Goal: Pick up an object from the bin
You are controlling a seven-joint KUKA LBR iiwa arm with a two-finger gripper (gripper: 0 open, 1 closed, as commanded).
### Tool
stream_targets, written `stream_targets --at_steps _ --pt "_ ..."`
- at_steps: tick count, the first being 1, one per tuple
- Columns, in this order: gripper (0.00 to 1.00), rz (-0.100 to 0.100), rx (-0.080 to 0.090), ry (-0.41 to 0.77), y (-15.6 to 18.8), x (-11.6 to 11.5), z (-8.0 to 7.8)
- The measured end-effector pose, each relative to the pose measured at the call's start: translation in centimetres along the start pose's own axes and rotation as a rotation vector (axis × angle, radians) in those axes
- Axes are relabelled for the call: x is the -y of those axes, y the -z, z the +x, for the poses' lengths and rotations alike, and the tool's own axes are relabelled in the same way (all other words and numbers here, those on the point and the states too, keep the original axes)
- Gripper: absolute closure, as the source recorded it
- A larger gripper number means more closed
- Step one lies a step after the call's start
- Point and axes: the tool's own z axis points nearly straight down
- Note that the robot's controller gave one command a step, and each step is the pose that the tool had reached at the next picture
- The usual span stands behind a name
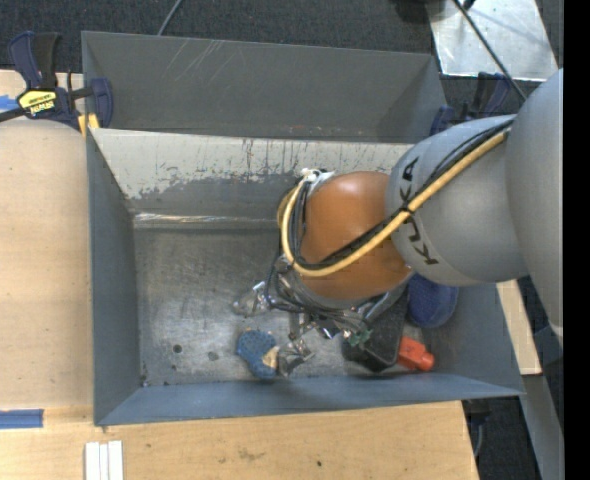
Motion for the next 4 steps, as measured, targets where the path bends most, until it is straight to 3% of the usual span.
stream_targets --at_steps 1,2,3,4 --pt "0.0 0.002 -0.005 0.464 -0.6 -1.7 0.3" --pt "1.0 0.002 -0.006 0.46 -0.6 -1.6 0.3" --pt "1.0 0.002 -0.004 0.463 -0.2 -1.6 0.1" --pt "1.0 0.006 0.003 0.604 14.3 -3.6 -0.8"
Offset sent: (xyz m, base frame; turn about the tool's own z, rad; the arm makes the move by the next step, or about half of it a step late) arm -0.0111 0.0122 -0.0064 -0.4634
